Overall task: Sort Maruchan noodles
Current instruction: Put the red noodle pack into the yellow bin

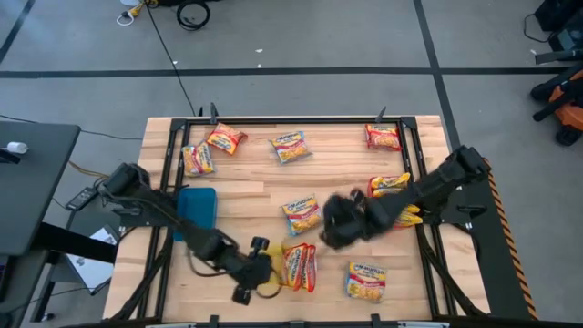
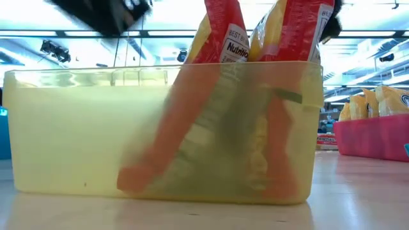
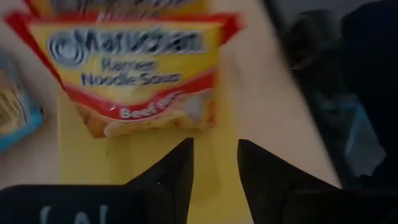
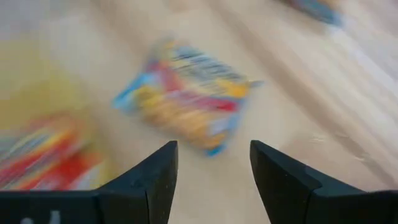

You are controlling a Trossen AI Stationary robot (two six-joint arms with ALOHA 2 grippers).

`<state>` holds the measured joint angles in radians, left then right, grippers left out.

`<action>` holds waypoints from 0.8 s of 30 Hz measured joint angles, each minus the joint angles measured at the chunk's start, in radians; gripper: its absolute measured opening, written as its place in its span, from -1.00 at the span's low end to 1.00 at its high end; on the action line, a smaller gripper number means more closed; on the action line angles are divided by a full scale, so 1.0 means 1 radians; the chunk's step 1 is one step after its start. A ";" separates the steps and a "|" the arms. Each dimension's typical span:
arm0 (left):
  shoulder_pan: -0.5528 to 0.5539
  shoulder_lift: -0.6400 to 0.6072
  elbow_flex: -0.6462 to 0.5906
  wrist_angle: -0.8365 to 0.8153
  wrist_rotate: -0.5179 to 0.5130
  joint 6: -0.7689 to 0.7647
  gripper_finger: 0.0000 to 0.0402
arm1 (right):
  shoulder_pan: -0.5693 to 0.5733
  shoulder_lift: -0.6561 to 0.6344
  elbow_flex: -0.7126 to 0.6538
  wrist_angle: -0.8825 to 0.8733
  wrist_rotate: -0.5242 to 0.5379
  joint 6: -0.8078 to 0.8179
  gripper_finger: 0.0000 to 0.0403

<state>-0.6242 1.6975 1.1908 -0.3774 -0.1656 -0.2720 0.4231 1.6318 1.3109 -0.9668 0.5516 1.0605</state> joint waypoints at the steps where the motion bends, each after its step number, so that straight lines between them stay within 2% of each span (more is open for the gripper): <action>1: -0.014 -0.026 0.000 0.006 -0.008 0.021 -0.36 | -0.041 -0.001 0.000 -0.021 -0.014 0.010 0.02; 5: -0.084 -0.131 0.000 0.018 -0.101 0.104 -0.36 | -0.211 0.004 0.000 -0.072 -0.058 -0.044 0.00; 8: -0.133 -0.169 -0.001 0.051 -0.153 0.174 -0.36 | -0.329 0.004 0.000 -0.119 -0.005 -0.085 -0.02; 11: -0.166 -0.178 -0.036 0.134 -0.147 0.253 -0.36 | -0.444 0.004 -0.001 -0.208 0.064 -0.115 -0.04; 17: -0.163 -0.177 -0.226 0.350 -0.126 0.276 -0.36 | -0.632 0.004 -0.061 -0.230 0.071 -0.332 0.06; 21: -0.128 -0.175 -0.379 0.551 -0.127 0.226 -0.36 | -0.738 0.005 -0.135 -0.216 -0.004 -0.484 0.23; 24: -0.099 -0.175 -0.439 0.604 -0.133 0.199 -0.36 | -0.807 0.005 -0.166 -0.242 -0.022 -0.604 0.34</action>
<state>-0.7228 1.5223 0.7518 0.2270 -0.2987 -0.0730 -0.3838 1.6367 1.1454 -1.2089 0.5297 0.4562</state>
